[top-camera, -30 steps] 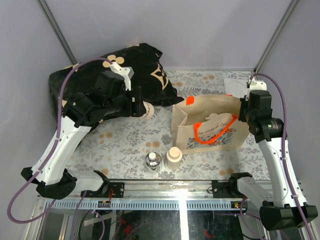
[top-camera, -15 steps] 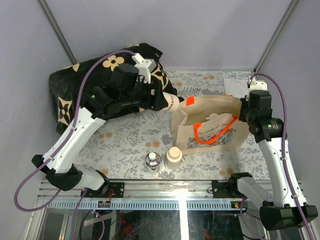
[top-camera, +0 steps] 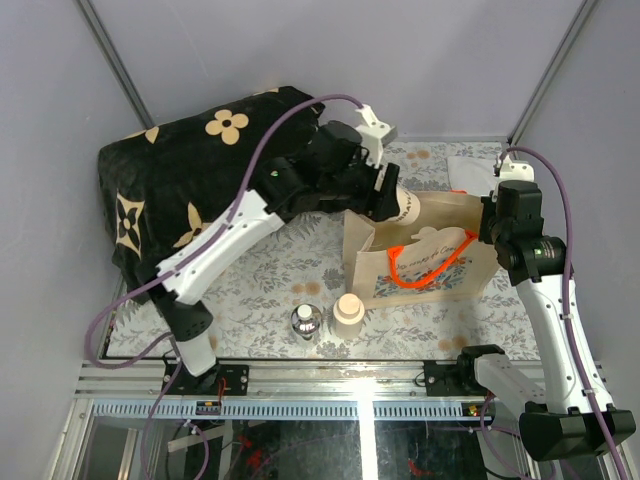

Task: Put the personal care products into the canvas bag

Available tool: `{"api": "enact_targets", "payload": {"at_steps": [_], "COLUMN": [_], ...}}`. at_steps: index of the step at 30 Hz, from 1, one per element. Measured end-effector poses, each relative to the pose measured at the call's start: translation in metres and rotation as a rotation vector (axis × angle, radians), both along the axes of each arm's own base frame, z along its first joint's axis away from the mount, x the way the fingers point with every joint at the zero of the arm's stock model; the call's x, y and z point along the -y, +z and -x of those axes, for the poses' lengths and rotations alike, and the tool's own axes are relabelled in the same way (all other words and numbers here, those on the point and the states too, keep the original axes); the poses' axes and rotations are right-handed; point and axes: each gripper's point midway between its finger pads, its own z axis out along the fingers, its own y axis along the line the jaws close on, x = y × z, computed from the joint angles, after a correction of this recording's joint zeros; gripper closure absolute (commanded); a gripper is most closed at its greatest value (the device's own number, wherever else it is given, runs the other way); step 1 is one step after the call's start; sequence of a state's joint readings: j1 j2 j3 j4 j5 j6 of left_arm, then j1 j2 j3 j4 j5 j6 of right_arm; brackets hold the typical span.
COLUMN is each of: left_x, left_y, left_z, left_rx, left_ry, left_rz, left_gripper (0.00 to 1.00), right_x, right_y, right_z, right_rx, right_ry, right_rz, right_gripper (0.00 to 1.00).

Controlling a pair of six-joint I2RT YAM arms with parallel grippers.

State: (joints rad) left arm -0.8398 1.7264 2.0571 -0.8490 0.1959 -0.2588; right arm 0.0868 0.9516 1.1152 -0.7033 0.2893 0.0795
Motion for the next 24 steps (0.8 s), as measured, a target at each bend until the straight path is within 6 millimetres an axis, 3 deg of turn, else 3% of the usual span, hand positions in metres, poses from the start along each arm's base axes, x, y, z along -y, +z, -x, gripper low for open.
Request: {"api": "enact_targets", "payload": {"at_steps": [5, 11, 17, 24], "left_x": [0.023, 0.033, 0.048, 0.046], "left_y": [-0.043, -0.093, -0.105, -0.121], "left_z": [-0.017, -0.026, -0.032, -0.020], "left_rx": [-0.028, -0.091, -0.088, -0.084], "left_ry": [0.005, 0.010, -0.006, -0.023], "left_rz": [-0.099, -0.226, -0.278, -0.364], "left_gripper": [1.00, 1.00, 1.00, 1.00], "right_x": [0.001, 0.001, 0.001, 0.001], "right_y": [0.000, 0.000, -0.003, -0.006], "right_z": [0.000, 0.000, 0.001, 0.001], "right_rx": [0.001, 0.002, 0.002, -0.001], "right_ry": [-0.004, -0.004, -0.006, -0.006], "right_rz": [0.003, 0.002, 0.000, 0.000], "right_gripper": [1.00, 1.00, 1.00, 1.00]}}
